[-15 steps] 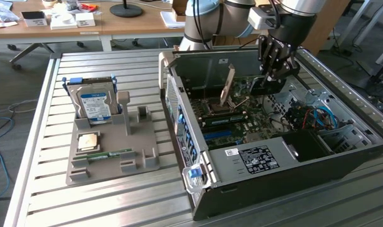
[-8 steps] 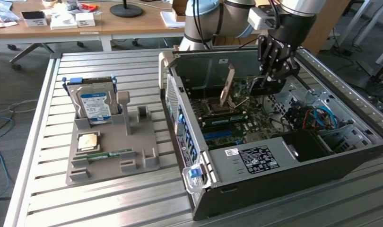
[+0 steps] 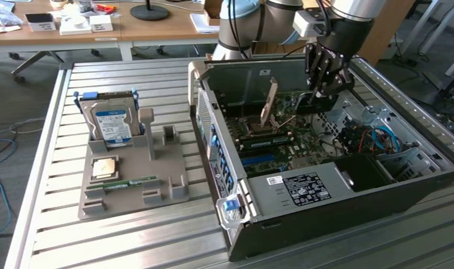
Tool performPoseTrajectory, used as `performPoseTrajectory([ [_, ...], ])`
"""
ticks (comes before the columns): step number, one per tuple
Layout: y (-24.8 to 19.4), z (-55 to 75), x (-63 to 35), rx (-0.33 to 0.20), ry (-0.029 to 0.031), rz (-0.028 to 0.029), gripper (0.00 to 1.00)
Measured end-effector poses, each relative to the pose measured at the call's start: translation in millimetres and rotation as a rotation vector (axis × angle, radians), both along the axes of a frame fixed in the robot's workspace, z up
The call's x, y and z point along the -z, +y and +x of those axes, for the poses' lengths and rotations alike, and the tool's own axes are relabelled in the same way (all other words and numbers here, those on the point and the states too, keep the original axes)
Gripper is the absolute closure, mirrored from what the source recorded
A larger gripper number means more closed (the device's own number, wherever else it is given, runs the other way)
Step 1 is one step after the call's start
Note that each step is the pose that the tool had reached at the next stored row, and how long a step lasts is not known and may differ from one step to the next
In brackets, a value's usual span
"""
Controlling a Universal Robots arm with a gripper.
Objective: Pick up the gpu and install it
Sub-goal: 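Insert the gpu into the slot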
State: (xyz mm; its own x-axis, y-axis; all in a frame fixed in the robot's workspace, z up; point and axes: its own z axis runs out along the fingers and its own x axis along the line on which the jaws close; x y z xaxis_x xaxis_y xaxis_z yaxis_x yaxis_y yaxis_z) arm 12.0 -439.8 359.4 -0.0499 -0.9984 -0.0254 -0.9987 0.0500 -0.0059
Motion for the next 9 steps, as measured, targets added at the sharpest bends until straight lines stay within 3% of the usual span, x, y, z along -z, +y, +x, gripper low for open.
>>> performPoseTrajectory([
  [9,0.0,-1.6,5.1,0.0,0.0,-0.0001,0.73],
])
